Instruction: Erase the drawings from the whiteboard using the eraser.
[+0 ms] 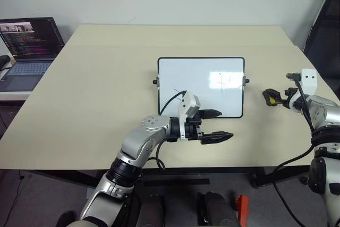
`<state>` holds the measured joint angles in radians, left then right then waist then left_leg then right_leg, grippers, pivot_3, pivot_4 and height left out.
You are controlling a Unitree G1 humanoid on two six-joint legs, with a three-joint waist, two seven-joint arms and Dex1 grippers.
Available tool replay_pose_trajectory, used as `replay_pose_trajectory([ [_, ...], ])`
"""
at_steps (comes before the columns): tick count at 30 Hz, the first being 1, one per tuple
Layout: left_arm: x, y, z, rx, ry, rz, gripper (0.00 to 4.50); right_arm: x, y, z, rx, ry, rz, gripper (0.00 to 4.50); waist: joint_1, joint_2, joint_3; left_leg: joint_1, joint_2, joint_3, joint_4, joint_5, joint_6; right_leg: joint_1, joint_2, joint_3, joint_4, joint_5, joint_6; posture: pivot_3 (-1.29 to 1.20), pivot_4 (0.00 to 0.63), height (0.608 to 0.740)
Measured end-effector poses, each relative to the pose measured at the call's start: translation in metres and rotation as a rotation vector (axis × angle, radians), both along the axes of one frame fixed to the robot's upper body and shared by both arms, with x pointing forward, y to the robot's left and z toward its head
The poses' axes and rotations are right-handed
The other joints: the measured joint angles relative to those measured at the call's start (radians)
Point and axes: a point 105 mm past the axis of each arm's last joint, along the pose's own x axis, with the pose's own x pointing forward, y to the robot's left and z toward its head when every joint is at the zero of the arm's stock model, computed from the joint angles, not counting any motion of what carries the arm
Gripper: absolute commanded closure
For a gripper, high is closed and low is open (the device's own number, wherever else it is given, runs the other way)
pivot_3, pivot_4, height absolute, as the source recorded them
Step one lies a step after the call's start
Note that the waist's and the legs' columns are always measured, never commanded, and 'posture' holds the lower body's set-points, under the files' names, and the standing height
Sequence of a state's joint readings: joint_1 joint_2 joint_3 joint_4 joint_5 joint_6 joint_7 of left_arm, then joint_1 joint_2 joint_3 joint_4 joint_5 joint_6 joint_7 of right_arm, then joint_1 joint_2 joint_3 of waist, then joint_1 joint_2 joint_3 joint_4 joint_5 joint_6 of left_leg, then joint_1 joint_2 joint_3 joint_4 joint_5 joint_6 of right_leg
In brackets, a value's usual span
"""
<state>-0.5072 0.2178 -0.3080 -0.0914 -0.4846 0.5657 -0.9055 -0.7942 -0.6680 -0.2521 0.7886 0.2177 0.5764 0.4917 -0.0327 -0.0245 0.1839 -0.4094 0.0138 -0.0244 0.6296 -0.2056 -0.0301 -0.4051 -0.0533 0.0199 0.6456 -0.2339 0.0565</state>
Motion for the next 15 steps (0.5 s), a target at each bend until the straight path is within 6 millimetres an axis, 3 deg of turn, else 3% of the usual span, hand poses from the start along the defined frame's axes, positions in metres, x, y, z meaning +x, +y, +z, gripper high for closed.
replay_pose_trajectory([
  [6, 0.000, -0.001, 0.000, -0.001, 0.000, -0.002, 0.00, -0.001, -0.001, -0.020, 0.014, 0.065, -0.011, 0.02, -0.001, 0.000, 0.000, 0.000, 0.000, 0.000, 0.000, 0.000, 0.000, 0.000, 0.000, 0.000, 0.000, 0.000, 0.000, 0.00, 0.150, 0.740],
  [10, 0.000, 0.000, 0.000, 0.001, 0.001, 0.000, 0.00, 0.002, 0.000, -0.019, 0.027, 0.055, -0.012, 0.02, -0.001, 0.000, 0.000, 0.000, 0.000, 0.000, 0.000, 0.000, 0.000, 0.000, 0.000, 0.000, 0.000, 0.000, 0.000, 0.00, 0.150, 0.740],
  [13, 0.000, 0.001, -0.001, 0.003, 0.004, 0.003, 0.00, 0.006, 0.001, -0.015, 0.027, 0.036, -0.013, 0.61, -0.001, 0.000, 0.000, 0.000, 0.000, 0.000, 0.000, 0.000, 0.000, 0.000, 0.000, 0.000, 0.000, 0.000, 0.000, 0.00, 0.150, 0.740],
  [15, 0.000, 0.001, -0.002, 0.004, 0.004, 0.005, 0.00, 0.007, 0.001, -0.013, 0.027, 0.029, -0.014, 1.27, -0.001, 0.000, 0.000, 0.000, 0.000, 0.000, 0.000, 0.000, 0.000, 0.000, 0.000, 0.000, 0.000, 0.000, 0.000, 0.00, 0.150, 0.740],
])
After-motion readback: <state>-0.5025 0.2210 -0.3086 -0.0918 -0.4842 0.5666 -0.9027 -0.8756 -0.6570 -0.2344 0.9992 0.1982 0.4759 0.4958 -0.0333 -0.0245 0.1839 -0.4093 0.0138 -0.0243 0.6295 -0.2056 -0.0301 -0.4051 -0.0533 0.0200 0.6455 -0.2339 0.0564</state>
